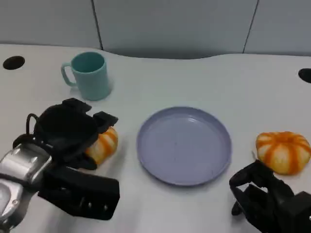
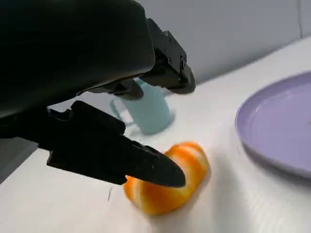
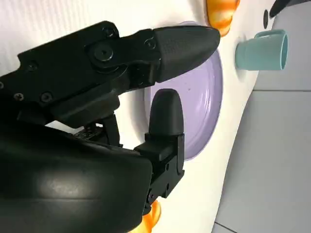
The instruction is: Grasp the bread from the table and place it into the plate.
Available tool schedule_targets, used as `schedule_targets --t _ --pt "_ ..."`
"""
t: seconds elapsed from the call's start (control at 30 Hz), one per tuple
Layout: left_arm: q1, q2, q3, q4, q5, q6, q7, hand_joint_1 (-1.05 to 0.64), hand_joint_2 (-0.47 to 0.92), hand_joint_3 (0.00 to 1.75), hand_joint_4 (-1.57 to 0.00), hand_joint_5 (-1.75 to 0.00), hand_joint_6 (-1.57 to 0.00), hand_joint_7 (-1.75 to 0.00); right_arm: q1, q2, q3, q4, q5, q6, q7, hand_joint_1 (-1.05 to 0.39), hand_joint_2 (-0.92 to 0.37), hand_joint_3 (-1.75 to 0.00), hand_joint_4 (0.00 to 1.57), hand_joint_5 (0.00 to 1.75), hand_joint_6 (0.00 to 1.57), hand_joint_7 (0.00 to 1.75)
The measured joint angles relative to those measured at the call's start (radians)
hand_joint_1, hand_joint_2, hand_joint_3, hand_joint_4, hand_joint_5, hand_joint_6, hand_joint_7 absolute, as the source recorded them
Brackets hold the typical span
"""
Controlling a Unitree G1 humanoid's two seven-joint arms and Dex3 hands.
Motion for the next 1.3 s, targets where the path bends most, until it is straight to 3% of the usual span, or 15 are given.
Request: schedule_targets --t 0.27,0.5,0.8,0.93,0.97,1.0,1.03,1.07,1.13,1.23,1.3 --pt "-0.15 -0.034 -0.1 0.26 -0.041 0.041 -0.052 -0.93 0.92 0.03 -0.03 -0.01 -0.11 0.0 0.006 0.0 -0.002 0.0 0.004 -0.007 0.001 -0.29 -0.92 -0.32 0.58 1.75 0.36 1.75" --pt "-0.331 -0.166 -0.223 0.729 -0.042 0.047 0.091 -0.87 0.9 0.0 -0.04 -0.02 -0.11 -0.01 0.009 -0.007 -0.004 0.001 0.005 -0.009 0.004 -0.29 -0.92 -0.32 0.59 1.75 0.36 1.75" --pt "-0.495 -0.276 -0.301 1.099 -0.099 0.025 0.277 -0.73 0.8 0.0 -0.16 -0.06 -0.21 -0.02 0.011 -0.009 -0.006 0.001 0.008 -0.017 0.007 -0.29 -0.92 -0.32 0.57 1.75 0.36 1.75" --pt "-0.511 -0.286 -0.324 1.15 -0.12 0.019 0.34 -0.48 0.82 0.01 -0.43 -0.22 -0.52 -0.15 0.011 -0.009 -0.006 0.001 0.008 -0.018 0.007 -0.29 -0.92 -0.32 0.57 1.75 0.35 1.75" --pt "-0.51 -0.29 -0.328 1.16 -0.124 0.019 0.369 -0.41 0.83 0.0 -0.41 -0.49 -0.56 -0.28 0.011 -0.009 -0.006 0.001 0.008 -0.018 0.007 -0.29 -0.92 -0.32 0.57 1.75 0.35 1.75" --pt "-0.51 -0.293 -0.332 1.167 -0.129 0.019 0.394 -0.33 0.85 0.0 -0.3 -1.02 -0.45 -0.76 0.011 -0.009 -0.006 0.001 0.008 -0.019 0.007 -0.29 -0.92 -0.32 0.57 1.75 0.35 1.75" --pt "-0.51 -0.295 -0.334 1.173 -0.139 0.018 0.417 -0.24 0.86 0.0 -0.36 -1.45 -0.36 -1.28 0.011 -0.009 -0.006 0.001 0.008 -0.02 0.007 -0.29 -0.92 -0.32 0.57 1.75 0.35 1.75" --pt "-0.508 -0.297 -0.333 1.178 -0.151 0.015 0.444 -0.21 0.86 0.0 -0.43 -1.59 -0.35 -1.48 0.011 -0.009 -0.006 0.001 0.008 -0.02 0.008 -0.29 -0.92 -0.32 0.57 1.75 0.35 1.75" --pt "-0.499 -0.297 -0.333 1.184 -0.163 -0.001 0.511 -0.17 0.87 0.01 -0.67 -1.71 -0.44 -1.69 0.011 -0.009 -0.006 0.001 0.009 -0.022 0.008 -0.28 -0.92 -0.32 0.57 1.75 0.36 1.75" --pt "-0.479 -0.29 -0.333 1.187 -0.188 -0.06 0.608 -0.19 0.91 0.03 -0.77 -1.74 -0.51 -1.74 0.012 -0.009 -0.007 0.002 0.012 -0.024 0.009 -0.28 -0.92 -0.32 0.57 1.75 0.36 1.75" --pt "-0.471 -0.286 -0.334 1.194 -0.199 -0.089 0.623 -0.17 0.92 0.06 -0.76 -1.75 -0.52 -1.74 0.012 -0.009 -0.007 0.001 0.014 -0.023 0.01 -0.28 -0.92 -0.32 0.57 1.75 0.35 1.75"
